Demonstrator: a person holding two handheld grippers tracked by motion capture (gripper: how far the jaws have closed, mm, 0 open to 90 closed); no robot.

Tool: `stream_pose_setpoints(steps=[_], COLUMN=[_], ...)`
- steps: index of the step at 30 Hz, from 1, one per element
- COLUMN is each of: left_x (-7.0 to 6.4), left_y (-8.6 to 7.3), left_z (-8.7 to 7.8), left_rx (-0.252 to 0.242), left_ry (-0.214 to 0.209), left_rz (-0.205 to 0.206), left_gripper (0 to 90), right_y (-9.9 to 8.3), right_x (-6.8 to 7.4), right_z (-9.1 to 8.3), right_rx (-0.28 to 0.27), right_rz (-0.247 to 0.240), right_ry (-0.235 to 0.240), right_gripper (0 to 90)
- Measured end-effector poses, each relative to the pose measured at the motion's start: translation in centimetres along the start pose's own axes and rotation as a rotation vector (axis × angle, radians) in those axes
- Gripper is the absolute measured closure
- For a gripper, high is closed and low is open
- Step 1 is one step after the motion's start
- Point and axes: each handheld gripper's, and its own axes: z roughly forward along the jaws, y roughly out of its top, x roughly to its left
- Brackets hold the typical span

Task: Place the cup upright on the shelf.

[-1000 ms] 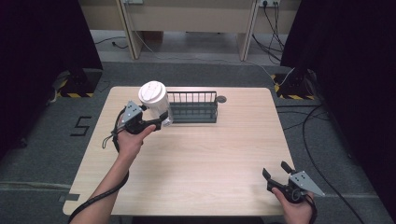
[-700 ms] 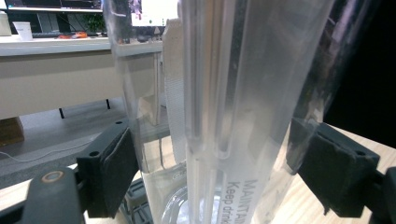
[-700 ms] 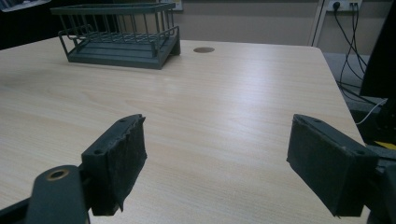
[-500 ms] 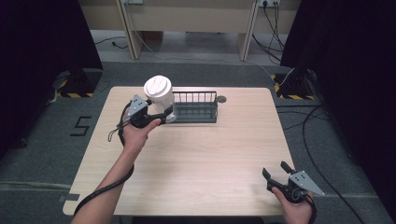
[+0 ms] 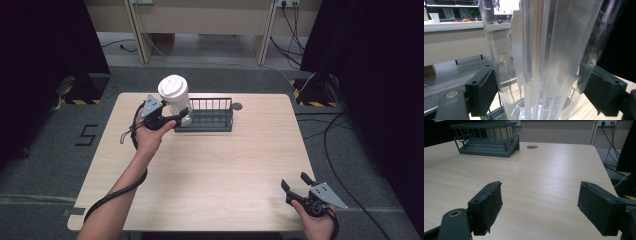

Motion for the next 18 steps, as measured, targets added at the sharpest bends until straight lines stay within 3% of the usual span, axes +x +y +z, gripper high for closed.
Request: stream_pose_setpoints(steps=[18], left_x=[-0.5], left_y=[1.1], left_z=[2.6], left_rx=[-0.002], left_ry=[-0.012], left_rz=[0.000], left_gripper=[17.5], right_y=[0.0], right_x=[0.1], right_z=[0.0], right_rx=[0.001], right_rz=[-0.005], right_ry=[0.003], right_gripper=[20.3])
